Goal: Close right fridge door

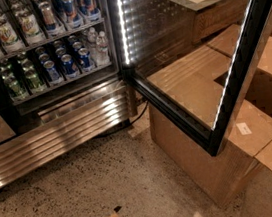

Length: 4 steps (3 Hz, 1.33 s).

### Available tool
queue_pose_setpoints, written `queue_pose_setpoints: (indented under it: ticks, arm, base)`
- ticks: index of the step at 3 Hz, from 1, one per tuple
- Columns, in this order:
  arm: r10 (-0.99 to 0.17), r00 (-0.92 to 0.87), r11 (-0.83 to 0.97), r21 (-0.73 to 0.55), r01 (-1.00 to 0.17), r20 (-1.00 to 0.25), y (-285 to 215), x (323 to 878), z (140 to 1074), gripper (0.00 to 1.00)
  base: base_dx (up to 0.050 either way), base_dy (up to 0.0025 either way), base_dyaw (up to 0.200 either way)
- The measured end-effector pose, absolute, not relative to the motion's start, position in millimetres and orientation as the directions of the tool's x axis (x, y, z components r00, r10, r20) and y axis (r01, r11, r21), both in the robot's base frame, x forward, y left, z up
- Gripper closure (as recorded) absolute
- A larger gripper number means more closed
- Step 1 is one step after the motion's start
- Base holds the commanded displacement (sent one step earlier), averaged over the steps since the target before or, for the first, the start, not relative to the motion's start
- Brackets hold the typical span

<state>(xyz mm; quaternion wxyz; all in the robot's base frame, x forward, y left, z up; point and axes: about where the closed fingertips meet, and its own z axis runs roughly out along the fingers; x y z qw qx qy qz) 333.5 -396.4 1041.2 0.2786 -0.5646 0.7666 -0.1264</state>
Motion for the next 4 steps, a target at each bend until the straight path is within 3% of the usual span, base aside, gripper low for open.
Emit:
queue_pose_setpoints:
  ticks: [1,4]
  arm:
    - [-0.936,-0.207,0.331,-0.508,-0.795,-0.285,-396.4,333.6,1041.2,0.00]
    - [-0.900,-0.102,0.316,-0.472,-0.823,-0.424,-365.4,424.0,998.6,0.00]
  base:
    - [0.000,0.00000,0.000]
    - [0.000,0.00000,0.000]
